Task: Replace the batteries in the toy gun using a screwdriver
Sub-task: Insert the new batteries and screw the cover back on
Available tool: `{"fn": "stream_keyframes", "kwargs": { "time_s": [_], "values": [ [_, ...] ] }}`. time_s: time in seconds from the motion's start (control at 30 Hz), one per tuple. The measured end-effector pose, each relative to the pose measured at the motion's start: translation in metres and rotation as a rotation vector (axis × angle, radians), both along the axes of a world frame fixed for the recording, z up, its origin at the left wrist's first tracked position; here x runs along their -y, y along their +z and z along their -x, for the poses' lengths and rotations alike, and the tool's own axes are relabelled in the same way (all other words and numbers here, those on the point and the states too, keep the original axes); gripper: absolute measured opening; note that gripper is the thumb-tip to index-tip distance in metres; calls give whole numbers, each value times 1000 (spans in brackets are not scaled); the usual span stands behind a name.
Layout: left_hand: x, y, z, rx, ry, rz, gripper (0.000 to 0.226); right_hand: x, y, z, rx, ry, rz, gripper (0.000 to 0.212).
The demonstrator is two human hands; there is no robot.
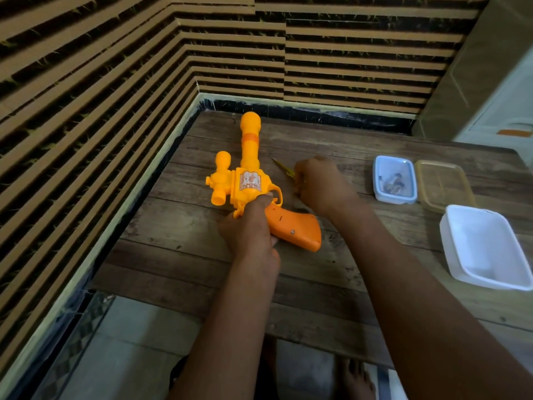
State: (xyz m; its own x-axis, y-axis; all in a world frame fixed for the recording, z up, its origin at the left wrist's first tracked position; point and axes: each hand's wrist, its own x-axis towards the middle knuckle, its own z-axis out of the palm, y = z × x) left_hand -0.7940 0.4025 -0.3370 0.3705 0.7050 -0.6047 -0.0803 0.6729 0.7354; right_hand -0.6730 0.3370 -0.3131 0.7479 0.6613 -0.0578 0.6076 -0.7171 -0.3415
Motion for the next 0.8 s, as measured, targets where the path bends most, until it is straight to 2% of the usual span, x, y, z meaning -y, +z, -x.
{"fn": "stream_keyframes", "kwargs": {
  "time_s": [0.1, 0.2, 0.27, 0.4, 0.47, 0.57, 0.67, 0.8],
  "values": [
    [6, 5, 0, 19, -17, -7, 45, 18, 4, 4, -38, -89, -117, 15],
    [12, 7, 0, 1, -62, -58, 32, 39, 3, 15, -75, -208, -280, 16],
    [19, 10, 1, -7, -95, -97, 33, 56, 3, 28, -96, -302, -396, 14],
    [31, 12, -1, 5, -123, -105, 34, 84, -1, 51, -145, -399, -691, 23],
    [37, 13, -3, 34, -142, -80, 35, 94, -2, 56, -193, -443, -892, 19],
    [38, 9, -4, 51, -179, -43, 38, 100, 3, 60, -104, -505, -1038, 11],
    [35, 2, -8, 63, -200, -5, 50, 103, 10, 61, -65, -478, -1159, 16],
    [33, -1, -15, 78, -198, 14, 57, 97, 11, 62, -84, -384, -1235, 10]
  ]
}}
